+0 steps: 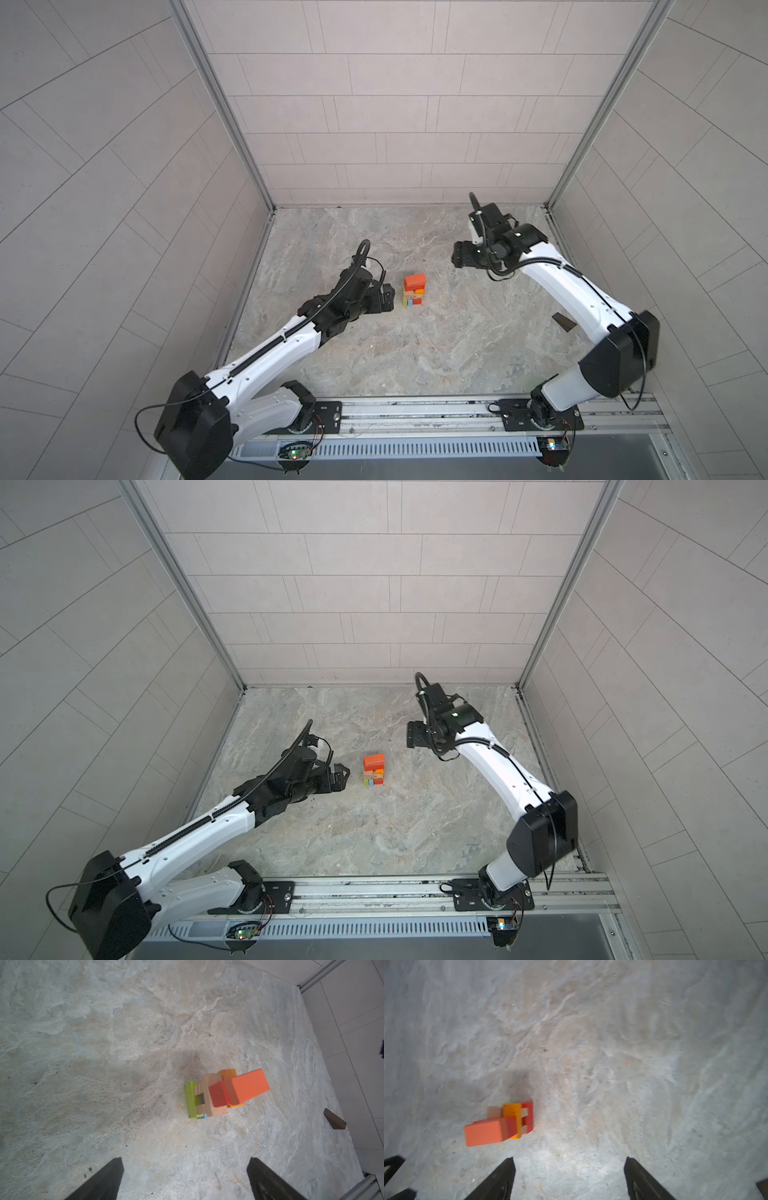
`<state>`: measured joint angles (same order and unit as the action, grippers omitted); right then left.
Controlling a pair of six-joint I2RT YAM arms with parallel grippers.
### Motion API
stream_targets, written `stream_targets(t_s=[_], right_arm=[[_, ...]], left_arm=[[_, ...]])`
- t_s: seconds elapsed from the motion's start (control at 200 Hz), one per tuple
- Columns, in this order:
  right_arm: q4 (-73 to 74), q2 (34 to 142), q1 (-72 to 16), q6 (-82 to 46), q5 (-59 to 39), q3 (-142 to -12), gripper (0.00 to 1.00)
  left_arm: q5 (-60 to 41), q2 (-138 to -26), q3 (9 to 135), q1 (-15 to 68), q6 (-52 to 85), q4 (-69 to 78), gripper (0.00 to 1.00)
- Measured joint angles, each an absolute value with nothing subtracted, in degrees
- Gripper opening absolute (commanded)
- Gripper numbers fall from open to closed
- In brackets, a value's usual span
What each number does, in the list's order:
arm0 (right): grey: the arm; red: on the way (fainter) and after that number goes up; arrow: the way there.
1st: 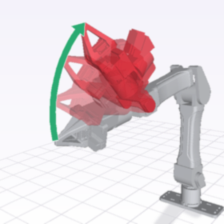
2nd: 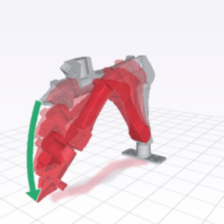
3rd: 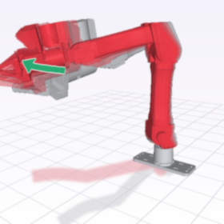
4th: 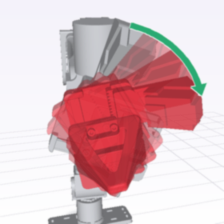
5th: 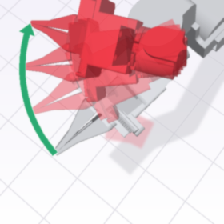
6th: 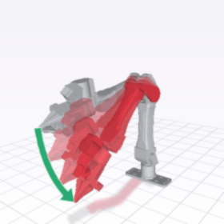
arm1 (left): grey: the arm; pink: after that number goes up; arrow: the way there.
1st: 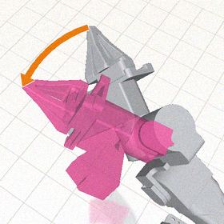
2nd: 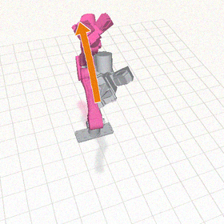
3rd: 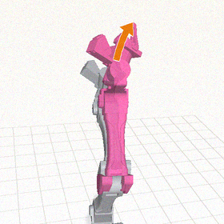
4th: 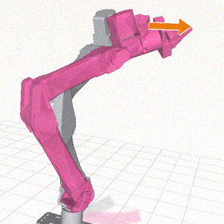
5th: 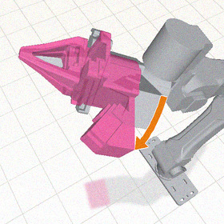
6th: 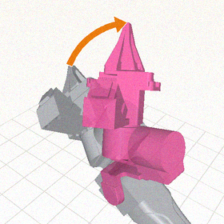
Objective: Build the wood block tower
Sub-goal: 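Move the right gripper away from the tower toward the dark brown wedge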
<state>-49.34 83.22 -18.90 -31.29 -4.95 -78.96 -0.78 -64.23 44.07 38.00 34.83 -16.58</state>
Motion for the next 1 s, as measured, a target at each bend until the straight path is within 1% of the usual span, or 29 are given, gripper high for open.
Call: stream_targets(t_s=[0.1,0.195,0.295,0.44,0.666,0.851,1.001], right_arm=[[-46.1,75.8,-9.4,-31.2,-6.6,-68.3,0.83],[-45.1,71.5,-1.5,-30.5,-7.6,-62.4,0.85],[-43.5,69.4,5.8,-29.9,-8.4,-58.8,0.87],[-40.4,68.9,15.0,-30.2,-8.9,-54.5,0.87],[-33.5,69.1,24.5,-31.6,-6.8,-46.1,0.87],[-27.7,70.2,32.6,-32.2,-6.5,-41.1,0.87],[-25.4,71.9,35.4,-33.5,-6.9,-40.7,0.87]], left_arm=[[0.3,-65.3,46.7,40.9,34.6,-17.9,1.0],[0.8,-66.2,48.2,43.1,34.5,-18.5,1.0],[1.4,-66.9,48.7,44.9,34.5,-19.0,1.0],[1.7,-67.6,48.7,46.5,34.5,-20.2,1.0],[1.7,-67.7,48.2,46.9,34.5,-20.3,1.0],[1.8,-67.7,45.5,46.9,34.5,-20.0,1.0],[1.8,-67.7,44.3,47.0,34.5,-19.9,1.0]])
